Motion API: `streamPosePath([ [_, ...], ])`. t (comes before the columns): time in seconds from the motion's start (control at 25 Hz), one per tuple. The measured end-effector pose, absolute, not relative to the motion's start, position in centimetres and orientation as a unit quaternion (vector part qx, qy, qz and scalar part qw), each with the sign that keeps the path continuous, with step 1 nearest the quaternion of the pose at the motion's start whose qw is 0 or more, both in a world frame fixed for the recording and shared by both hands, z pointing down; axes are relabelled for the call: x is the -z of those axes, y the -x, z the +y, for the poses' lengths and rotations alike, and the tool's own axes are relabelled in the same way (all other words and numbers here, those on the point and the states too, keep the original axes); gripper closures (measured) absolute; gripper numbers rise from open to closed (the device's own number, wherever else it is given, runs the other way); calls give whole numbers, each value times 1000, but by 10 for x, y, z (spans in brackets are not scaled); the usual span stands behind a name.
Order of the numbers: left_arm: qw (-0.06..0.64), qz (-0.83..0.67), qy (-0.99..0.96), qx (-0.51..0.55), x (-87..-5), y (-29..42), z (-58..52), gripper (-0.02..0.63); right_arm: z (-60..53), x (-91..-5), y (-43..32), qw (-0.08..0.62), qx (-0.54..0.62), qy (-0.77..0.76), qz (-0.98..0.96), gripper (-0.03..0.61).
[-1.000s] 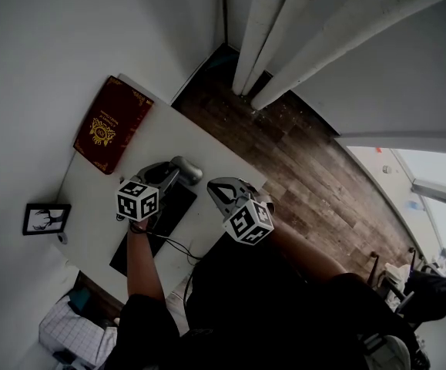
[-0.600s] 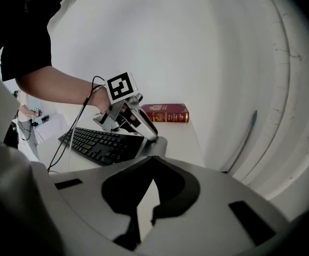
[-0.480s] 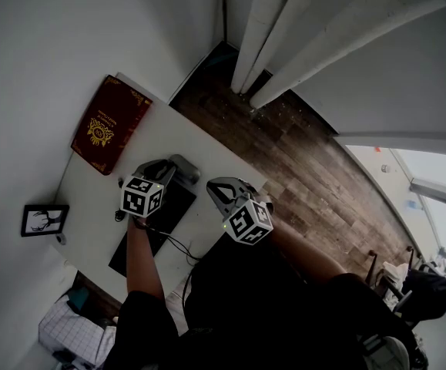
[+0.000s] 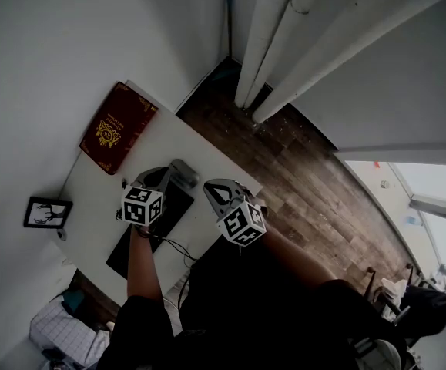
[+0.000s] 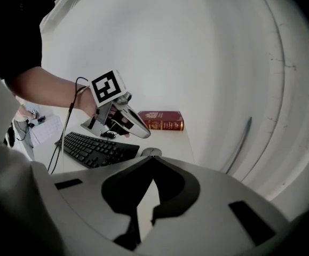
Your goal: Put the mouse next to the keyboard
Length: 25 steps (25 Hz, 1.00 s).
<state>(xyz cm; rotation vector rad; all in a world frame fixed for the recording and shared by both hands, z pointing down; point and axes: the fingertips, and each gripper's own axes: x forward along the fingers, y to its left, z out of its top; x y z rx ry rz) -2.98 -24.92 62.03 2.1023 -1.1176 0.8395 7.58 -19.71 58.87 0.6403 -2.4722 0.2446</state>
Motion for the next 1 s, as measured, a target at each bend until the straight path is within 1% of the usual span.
streamPosePath([
  [0.24,266,-513,-772,-265,-578,14,-227,611,-193,-566,-74,239,-87,-244,-936,558],
  [0.4,240,-598,-728,-234,-557,6,-195,611,-189,-545,-76,206,-88,-253,-941,558],
  [0.52,222,-648,-697,-211,-543,2,-168,612,-176,-531,-80,193,-82,-252,-945,558],
  [0.8,202,-694,-670,-167,-513,-8,-126,611,-139,-512,-90,181,-61,-239,-952,558],
  [1.0,205,-715,-655,-133,-501,-21,-101,611,-124,-501,-92,163,-67,-238,-955,558],
])
